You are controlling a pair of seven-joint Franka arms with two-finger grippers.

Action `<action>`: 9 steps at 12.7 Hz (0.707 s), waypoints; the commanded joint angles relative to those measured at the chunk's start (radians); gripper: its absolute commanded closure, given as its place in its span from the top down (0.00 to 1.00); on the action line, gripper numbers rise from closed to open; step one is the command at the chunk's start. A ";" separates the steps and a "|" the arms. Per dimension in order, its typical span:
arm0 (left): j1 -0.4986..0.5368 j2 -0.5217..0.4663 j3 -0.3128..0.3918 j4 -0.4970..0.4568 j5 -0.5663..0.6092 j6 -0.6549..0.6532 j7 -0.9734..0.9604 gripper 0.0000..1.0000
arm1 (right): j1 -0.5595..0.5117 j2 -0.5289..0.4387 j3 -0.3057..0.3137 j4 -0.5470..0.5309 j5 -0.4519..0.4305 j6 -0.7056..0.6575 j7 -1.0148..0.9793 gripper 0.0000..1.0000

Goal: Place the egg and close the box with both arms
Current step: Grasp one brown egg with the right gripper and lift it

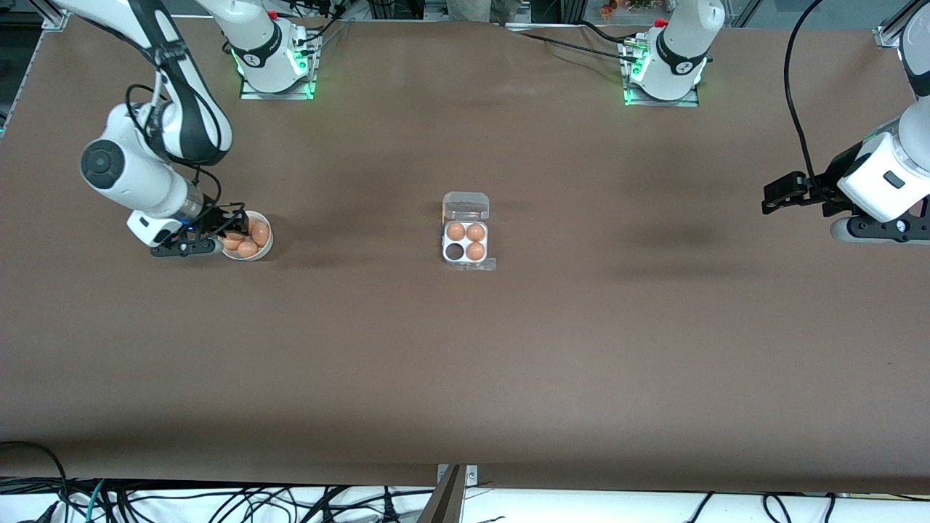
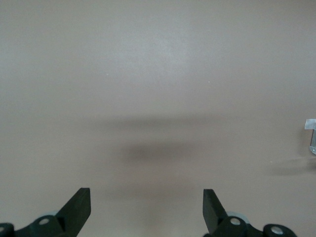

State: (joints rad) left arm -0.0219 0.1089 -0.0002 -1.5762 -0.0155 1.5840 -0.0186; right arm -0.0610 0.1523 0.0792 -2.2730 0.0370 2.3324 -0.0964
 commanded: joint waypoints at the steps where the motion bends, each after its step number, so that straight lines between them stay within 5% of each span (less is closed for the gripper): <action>1: 0.005 0.012 -0.004 0.031 -0.014 -0.015 0.023 1.00 | 0.001 -0.068 -0.005 0.158 0.004 -0.265 0.024 0.00; 6: 0.005 0.015 -0.004 0.031 -0.014 -0.015 0.023 1.00 | -0.010 -0.056 -0.010 0.643 -0.003 -0.810 0.035 0.00; 9: 0.000 0.015 -0.004 0.031 -0.015 -0.015 0.023 1.00 | -0.005 -0.037 -0.009 0.754 -0.012 -0.909 0.046 0.00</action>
State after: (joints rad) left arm -0.0232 0.1104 -0.0028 -1.5760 -0.0155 1.5840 -0.0165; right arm -0.0661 0.0677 0.0636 -1.5898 0.0350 1.4685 -0.0734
